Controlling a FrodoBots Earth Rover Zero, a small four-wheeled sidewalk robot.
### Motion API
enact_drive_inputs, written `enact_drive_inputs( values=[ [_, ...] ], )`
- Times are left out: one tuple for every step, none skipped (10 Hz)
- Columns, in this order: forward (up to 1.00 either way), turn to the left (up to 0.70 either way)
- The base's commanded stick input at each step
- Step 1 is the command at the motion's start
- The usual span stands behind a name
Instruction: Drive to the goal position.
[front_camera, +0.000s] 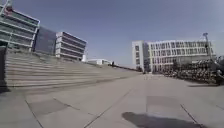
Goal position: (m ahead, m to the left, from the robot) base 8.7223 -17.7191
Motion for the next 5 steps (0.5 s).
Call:
enact_drive_inputs(
  values=[
    [0.50, -0.50],
    [0.50, -0.50],
    [0.50, -0.50],
    [0.50, -0.50],
    [0.50, -0.44]
  ],
)
